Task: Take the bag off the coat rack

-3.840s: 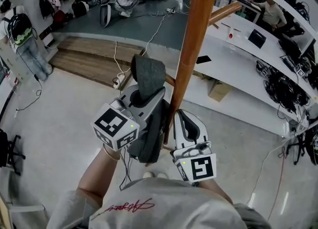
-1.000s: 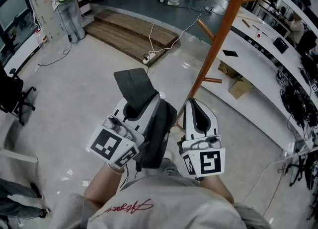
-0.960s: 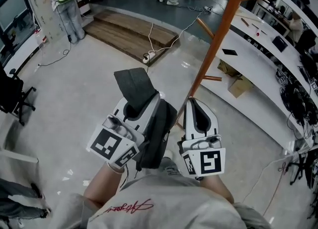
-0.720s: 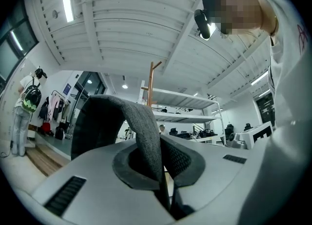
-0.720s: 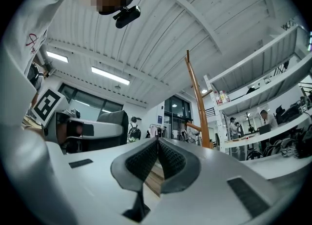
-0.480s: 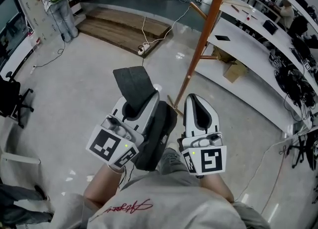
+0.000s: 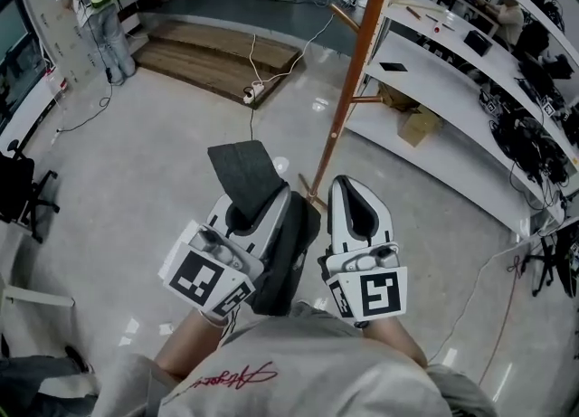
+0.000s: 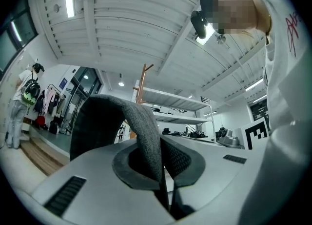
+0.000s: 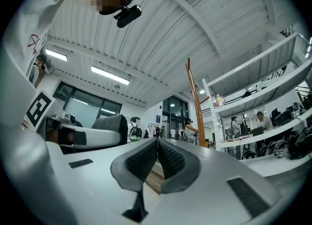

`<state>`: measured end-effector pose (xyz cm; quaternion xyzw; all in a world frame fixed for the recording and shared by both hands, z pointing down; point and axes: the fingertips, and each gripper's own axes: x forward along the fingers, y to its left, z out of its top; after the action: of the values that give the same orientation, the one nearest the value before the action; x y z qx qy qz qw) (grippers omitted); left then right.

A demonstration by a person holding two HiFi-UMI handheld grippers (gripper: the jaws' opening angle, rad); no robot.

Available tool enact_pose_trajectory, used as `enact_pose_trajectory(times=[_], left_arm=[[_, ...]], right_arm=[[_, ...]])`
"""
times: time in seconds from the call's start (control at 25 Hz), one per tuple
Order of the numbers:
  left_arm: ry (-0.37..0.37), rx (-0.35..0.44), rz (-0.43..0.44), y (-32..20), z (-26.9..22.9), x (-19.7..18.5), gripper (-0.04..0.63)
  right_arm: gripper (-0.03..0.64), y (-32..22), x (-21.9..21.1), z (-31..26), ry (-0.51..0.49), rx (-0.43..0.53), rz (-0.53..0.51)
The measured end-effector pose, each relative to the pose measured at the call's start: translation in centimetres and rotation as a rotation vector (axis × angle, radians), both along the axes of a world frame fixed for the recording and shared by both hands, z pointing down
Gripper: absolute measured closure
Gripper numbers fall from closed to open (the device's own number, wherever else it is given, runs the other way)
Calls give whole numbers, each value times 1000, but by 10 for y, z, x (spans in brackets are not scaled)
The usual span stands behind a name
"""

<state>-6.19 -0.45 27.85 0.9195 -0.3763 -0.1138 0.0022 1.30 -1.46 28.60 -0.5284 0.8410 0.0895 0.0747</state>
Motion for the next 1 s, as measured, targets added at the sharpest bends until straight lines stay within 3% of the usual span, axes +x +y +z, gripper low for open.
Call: enact_pose_trajectory(times=[1.0], left_arm=[[-9,-30,-16,10,13,41,558]], right_arm=[[600,8,19,17,25,-66,-63]])
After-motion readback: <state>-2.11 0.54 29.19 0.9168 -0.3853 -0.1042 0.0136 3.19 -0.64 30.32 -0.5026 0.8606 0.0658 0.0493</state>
